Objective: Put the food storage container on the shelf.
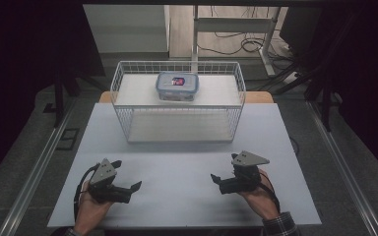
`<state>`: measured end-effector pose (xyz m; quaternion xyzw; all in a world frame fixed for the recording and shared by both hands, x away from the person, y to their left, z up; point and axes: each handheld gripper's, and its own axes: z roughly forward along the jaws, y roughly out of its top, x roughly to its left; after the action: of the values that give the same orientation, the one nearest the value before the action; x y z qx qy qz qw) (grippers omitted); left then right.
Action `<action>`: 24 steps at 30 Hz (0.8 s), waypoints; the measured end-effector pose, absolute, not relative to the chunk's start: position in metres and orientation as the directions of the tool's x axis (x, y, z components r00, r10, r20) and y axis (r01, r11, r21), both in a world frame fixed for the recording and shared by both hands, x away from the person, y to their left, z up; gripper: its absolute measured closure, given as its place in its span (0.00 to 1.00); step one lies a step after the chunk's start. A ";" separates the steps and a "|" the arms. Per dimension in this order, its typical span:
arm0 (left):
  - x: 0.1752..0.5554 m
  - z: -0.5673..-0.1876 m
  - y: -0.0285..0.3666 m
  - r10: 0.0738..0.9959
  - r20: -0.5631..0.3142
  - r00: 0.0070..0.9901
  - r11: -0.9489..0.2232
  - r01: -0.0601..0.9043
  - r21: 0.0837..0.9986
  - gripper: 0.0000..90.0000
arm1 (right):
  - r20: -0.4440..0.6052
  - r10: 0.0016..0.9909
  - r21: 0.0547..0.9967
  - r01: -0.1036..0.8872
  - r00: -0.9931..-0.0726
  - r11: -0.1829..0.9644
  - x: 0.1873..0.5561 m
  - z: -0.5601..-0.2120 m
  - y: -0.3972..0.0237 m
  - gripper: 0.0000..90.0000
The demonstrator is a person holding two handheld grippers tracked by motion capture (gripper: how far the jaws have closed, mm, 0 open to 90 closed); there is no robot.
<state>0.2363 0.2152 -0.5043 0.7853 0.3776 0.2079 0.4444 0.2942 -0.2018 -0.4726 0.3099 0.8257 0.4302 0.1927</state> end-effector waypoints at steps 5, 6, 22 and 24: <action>0.230 -0.511 0.223 0.793 0.012 0.610 -0.339 0.424 0.840 0.00 | -0.063 0.684 0.823 0.350 -0.727 0.448 0.289 -0.478 -0.206 0.00; 0.229 -0.512 0.225 0.795 0.015 0.606 -0.341 0.428 0.837 0.00 | -0.067 0.686 0.821 0.351 -0.725 0.451 0.288 -0.479 -0.208 0.00; 0.220 -0.531 0.240 0.815 0.064 0.576 -0.409 0.494 0.767 0.00 | -0.063 0.712 0.779 0.411 -0.699 0.473 0.274 -0.506 -0.230 0.00; 0.221 -0.534 0.239 0.811 0.073 0.580 -0.427 0.503 0.751 0.00 | -0.063 0.714 0.766 0.425 -0.697 0.482 0.273 -0.511 -0.232 0.00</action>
<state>0.2213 0.2392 -0.5343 0.8160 0.4026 0.2184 0.3526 0.2731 -0.2323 -0.5108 0.3393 0.8394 0.3793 0.1909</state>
